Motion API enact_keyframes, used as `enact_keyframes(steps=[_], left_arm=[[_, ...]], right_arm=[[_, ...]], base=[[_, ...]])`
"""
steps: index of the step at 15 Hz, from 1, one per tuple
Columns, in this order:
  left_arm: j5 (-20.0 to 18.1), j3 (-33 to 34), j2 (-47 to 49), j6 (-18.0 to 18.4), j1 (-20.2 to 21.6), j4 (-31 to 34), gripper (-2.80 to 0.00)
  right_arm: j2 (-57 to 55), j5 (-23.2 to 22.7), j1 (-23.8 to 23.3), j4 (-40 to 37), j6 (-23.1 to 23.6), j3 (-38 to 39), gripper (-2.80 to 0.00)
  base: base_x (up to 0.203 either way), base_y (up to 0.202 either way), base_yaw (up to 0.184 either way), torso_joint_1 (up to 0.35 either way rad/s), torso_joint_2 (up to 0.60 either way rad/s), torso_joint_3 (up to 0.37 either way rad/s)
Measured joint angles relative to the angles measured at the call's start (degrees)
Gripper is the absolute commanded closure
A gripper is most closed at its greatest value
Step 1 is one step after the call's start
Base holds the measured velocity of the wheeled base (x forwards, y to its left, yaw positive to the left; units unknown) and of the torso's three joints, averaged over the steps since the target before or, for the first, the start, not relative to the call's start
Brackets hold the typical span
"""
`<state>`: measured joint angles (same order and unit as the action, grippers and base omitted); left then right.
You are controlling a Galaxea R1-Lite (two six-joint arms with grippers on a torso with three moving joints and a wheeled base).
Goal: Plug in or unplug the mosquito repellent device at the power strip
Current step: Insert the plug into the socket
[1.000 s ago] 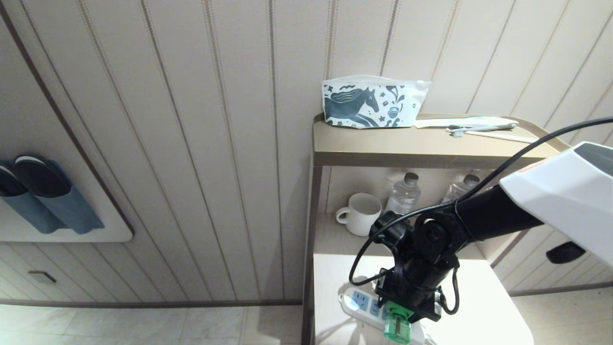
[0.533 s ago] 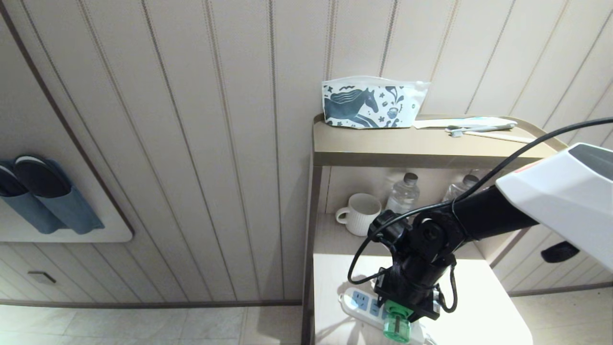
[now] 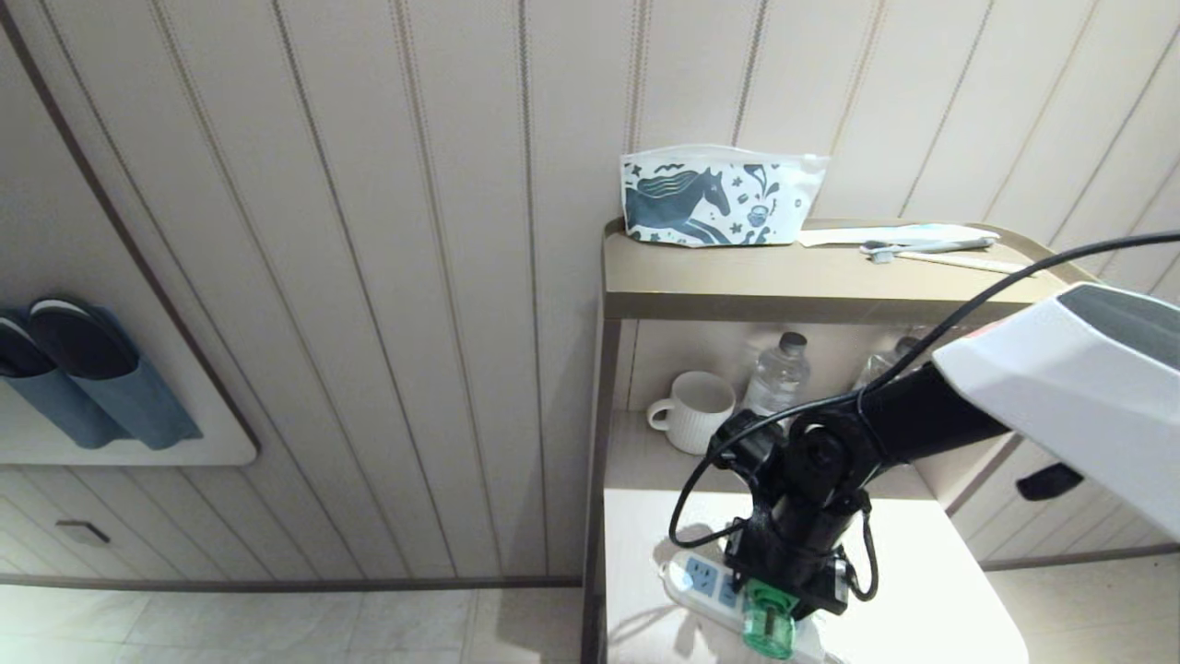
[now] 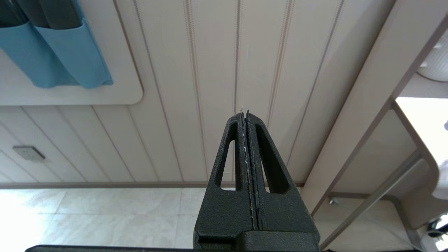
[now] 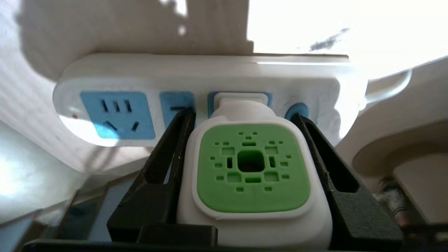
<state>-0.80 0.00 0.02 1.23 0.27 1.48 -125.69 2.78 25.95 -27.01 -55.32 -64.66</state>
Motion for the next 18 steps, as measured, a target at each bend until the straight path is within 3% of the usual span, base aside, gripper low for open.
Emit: enact_keyframes(steps=[11,12,14,18], left_arm=[[0.03,0.00,0.00,-0.02,-0.03,0.01,0.00],[0.02,0.00,0.00,-0.02,0.00,0.01,0.00],[0.03,0.00,0.00,-0.02,-0.05,0.01,0.00],[0.03,0.00,-0.01,-0.02,-0.05,0.01,0.00]], right_arm=[[0.59,1.54,-0.62,-0.40,0.68,-3.19,0.00],[1.08,2.16,-0.57,-0.44,0.70,-3.56,-2.80],[1.83,4.50,-0.60,-0.35,0.82,-3.83,-2.80],[3.39,4.74,-0.29,-0.44,1.02,-4.13,-2.80]], base=[[0.000,0.000,0.000,0.000,0.00,0.000],[0.000,0.000,0.000,0.000,0.00,0.000],[0.000,0.000,0.000,0.000,0.00,0.000],[0.000,0.000,0.000,0.000,0.00,0.000]])
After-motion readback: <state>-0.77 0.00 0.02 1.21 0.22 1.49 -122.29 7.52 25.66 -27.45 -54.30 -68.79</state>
